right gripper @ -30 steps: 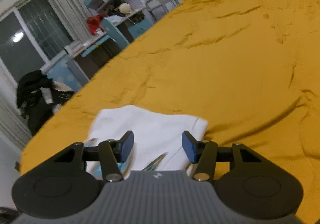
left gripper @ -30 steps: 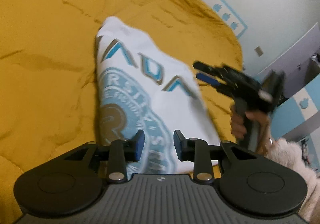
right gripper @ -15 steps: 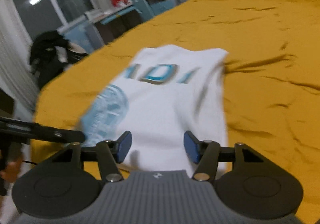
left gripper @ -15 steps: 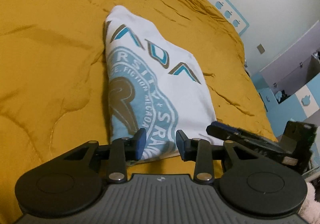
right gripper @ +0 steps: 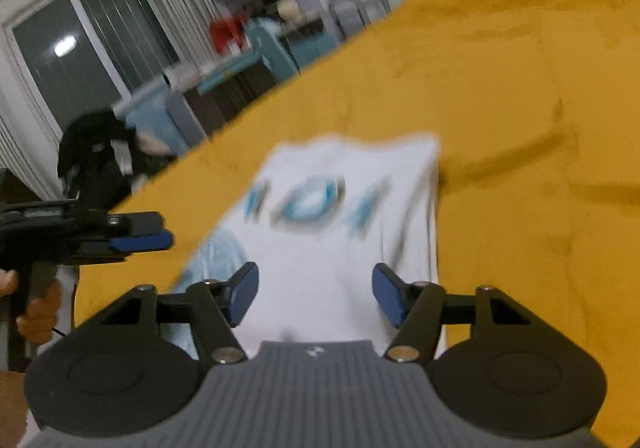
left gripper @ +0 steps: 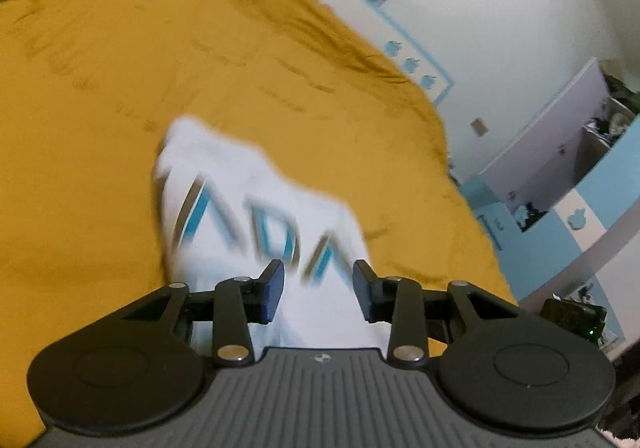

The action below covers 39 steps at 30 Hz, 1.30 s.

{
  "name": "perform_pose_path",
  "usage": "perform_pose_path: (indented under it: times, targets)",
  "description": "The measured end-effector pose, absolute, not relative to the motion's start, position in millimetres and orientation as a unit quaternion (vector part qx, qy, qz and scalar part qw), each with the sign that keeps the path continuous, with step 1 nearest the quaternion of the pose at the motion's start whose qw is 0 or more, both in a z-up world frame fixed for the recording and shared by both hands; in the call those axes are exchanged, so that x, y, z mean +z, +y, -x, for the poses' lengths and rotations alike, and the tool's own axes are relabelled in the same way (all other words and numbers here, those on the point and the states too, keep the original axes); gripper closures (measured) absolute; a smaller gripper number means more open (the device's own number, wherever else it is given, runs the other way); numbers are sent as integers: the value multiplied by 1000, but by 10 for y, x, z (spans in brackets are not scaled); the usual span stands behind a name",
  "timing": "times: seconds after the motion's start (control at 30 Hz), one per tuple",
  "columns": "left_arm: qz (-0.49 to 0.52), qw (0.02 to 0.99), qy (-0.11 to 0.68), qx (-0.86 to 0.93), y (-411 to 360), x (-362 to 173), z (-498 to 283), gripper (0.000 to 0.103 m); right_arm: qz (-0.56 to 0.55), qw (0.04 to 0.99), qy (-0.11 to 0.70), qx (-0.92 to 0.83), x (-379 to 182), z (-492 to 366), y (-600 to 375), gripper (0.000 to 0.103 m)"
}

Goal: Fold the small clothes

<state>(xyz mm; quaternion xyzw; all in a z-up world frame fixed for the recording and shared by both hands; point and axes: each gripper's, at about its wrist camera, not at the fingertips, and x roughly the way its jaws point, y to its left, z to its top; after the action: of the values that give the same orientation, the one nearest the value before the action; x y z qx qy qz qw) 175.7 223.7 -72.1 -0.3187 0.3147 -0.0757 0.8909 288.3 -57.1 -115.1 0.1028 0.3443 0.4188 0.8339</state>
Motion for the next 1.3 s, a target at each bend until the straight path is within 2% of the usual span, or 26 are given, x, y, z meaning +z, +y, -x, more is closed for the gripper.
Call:
perform_pose_path:
  times: [0.17, 0.43, 0.57, 0.6, 0.67, 0.77, 0.87, 0.93, 1.17, 1.3]
  targets:
    - [335, 863, 366, -91, 2582, -954, -2710, 58, -128, 825, 352, 422, -1221, -3610, -239, 39]
    - [367, 844, 390, -24, 2956, -1486, -3349, 58, -132, 827, 392, 381, -1582, -4152, -48, 35]
    - [428, 819, 382, -5, 3204, -1792, -3344, 77, -73, 850, 390, 346, -1779, -4116, 30, 34]
    - [435, 816, 381, -5, 3213, -1798, -3314, 79, -58, 853, 389, 343, -1791, -4096, 47, 35]
    - [420, 826, 375, -10, 3177, -1651, -3214, 77, -46, 861, 386, 329, -1734, -4038, 22, 34]
    - [387, 848, 360, -28, 3069, -1289, -2987, 71, -89, 865, 360, 339, -1483, -3854, -170, 35]
    - [357, 867, 340, -65, 2811, -913, -2531, 55, -117, 856, 331, 380, -1203, -3472, -365, 34]
    - [331, 886, 318, -70, 2583, -755, -2163, 54, -122, 845, 325, 407, -1091, -3209, -422, 30]
    - [340, 880, 322, -84, 2021, -832, -1334, 52, -101, 821, 367, 425, -1239, -2692, -463, 29]
    - [377, 859, 338, -78, 1987, -1030, -1266, 44, -102, 821, 403, 391, -1433, -2573, -549, 29]
